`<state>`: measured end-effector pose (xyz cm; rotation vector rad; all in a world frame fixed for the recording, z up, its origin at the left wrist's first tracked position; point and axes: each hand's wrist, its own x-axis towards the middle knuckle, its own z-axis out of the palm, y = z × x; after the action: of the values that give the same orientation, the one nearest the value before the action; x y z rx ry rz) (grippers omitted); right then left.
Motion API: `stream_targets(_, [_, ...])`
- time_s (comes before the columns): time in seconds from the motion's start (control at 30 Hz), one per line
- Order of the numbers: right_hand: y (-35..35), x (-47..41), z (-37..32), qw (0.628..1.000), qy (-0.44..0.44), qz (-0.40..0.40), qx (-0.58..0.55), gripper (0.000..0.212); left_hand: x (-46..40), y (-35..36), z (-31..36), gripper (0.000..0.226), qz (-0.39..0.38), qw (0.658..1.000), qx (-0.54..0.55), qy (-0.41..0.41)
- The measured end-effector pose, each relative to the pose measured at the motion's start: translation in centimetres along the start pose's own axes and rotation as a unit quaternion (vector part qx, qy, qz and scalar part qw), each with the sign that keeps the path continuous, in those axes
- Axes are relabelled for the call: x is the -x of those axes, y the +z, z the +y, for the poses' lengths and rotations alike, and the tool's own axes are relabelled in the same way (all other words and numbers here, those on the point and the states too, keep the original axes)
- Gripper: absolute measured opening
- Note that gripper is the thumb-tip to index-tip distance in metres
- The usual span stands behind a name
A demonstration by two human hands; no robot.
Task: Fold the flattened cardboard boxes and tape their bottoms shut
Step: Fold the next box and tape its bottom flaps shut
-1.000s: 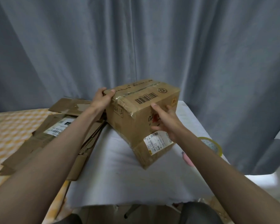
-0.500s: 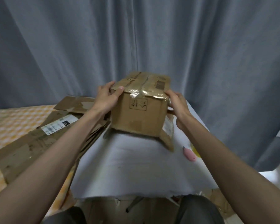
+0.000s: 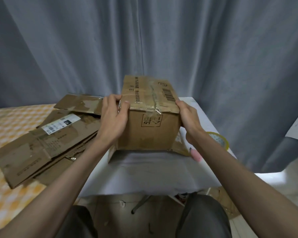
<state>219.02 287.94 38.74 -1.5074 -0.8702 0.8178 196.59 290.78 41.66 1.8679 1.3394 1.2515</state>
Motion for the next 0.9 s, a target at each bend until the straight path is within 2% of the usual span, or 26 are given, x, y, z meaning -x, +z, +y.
stream_targets(0.13, [0.8, 0.6, 1.1, 1.000, -0.018, 0.003, -0.024, 0.039, 0.0, -0.7, -0.7, 0.023, -0.003, 0.999, -0.020, 0.032])
stream_targets(0.3, [1.6, 1.2, 1.4, 0.999, -0.040, -0.008, -0.003, 0.040, 0.2, -1.1, -2.7, 0.045, -0.059, 0.994, -0.035, 0.080])
stream_targets(0.4, [1.8, 1.4, 1.8, 0.999, -0.040, -0.007, 0.003, 0.043, 0.6, -1.3, -3.4, 0.046, -0.093, 0.992, -0.043, 0.078])
stream_targets(0.5, [1.8, 1.7, 2.1, 0.999, -0.040, -0.012, 0.015, 0.049, 1.9, -1.5, -4.2, 0.048, -0.090, 0.992, -0.041, 0.084])
stream_targets(0.63, [2.0, 1.6, 2.3, 0.998, -0.049, -0.026, 0.042, 0.039, 3.6, -1.9, -5.3, 0.051, -0.087, 0.989, -0.073, 0.092])
stream_targets(0.7, [2.3, 1.6, 2.5, 0.995, -0.067, -0.038, 0.057, 0.032, 3.9, -2.3, -5.8, 0.053, -0.089, 0.982, -0.129, 0.110])
stream_targets(0.77, [2.5, 1.7, 2.7, 0.993, -0.080, -0.047, 0.067, 0.034, 3.7, -2.5, -5.5, 0.054, -0.108, 0.963, -0.178, 0.168])
stream_targets(0.9, [2.1, 2.1, 2.6, 0.988, -0.100, -0.074, 0.091, 0.037, 2.2, -1.9, -2.8, 0.044, -0.160, 0.947, -0.187, 0.205])
